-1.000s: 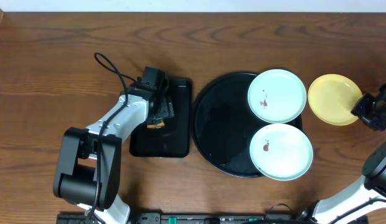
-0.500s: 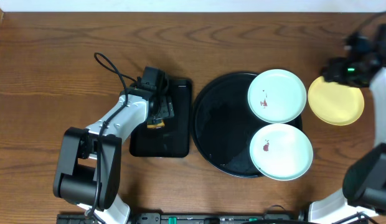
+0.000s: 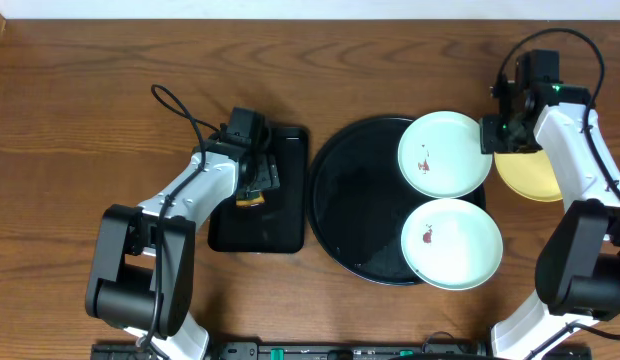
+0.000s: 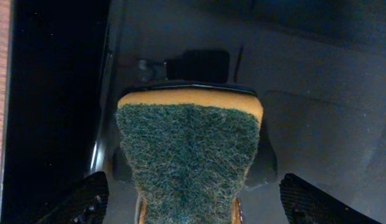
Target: Clean dirty plates on tray and stack at the side
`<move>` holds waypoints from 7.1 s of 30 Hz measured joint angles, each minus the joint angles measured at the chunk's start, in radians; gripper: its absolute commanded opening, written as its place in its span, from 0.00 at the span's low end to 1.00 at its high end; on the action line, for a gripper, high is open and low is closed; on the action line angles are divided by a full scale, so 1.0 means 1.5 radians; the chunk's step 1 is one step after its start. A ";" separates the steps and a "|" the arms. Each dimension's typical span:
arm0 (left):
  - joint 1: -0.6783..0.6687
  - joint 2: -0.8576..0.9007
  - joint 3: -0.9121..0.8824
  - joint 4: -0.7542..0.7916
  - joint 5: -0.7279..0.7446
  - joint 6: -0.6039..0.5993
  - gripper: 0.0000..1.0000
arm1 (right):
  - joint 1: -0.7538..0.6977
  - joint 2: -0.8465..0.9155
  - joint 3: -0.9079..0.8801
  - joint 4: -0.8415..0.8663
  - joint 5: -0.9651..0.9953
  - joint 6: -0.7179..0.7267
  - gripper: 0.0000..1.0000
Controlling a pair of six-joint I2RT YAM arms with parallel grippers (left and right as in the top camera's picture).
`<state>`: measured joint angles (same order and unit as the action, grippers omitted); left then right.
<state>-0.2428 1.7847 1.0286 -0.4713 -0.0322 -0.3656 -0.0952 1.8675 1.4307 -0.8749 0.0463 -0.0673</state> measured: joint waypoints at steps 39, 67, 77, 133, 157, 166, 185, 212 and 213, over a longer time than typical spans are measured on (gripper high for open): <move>0.000 0.000 0.000 0.000 0.000 0.000 0.89 | -0.002 -0.003 -0.137 0.134 -0.205 0.051 0.01; -0.002 0.000 0.000 0.048 0.020 0.003 0.66 | 0.109 -0.003 -0.137 0.122 -0.138 0.073 0.01; -0.023 0.000 0.000 0.074 0.022 0.019 0.89 | 0.109 -0.003 -0.137 0.122 -0.137 0.073 0.01; -0.024 0.000 0.000 0.004 -0.001 0.070 0.37 | 0.109 -0.003 -0.137 0.122 -0.135 0.073 0.02; -0.024 -0.001 -0.010 0.038 0.000 0.066 0.09 | 0.109 -0.003 -0.137 0.123 -0.135 0.073 0.02; -0.024 -0.123 -0.010 -0.028 -0.003 0.070 0.07 | 0.109 -0.003 -0.137 0.123 -0.135 0.073 0.02; -0.024 -0.195 -0.004 -0.068 -0.033 0.070 0.07 | 0.109 -0.003 -0.137 0.125 -0.129 0.072 0.13; -0.089 -0.195 0.038 -0.022 0.012 0.075 0.07 | 0.109 -0.004 -0.210 0.243 -0.119 0.072 0.01; -0.093 -0.195 0.038 -0.014 0.014 0.075 0.08 | 0.109 -0.004 -0.210 0.243 -0.120 0.072 0.01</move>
<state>-0.3820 1.4925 1.0851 -0.4931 -0.0109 -0.2539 0.0677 1.8614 1.1156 -0.5110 -0.1341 0.0402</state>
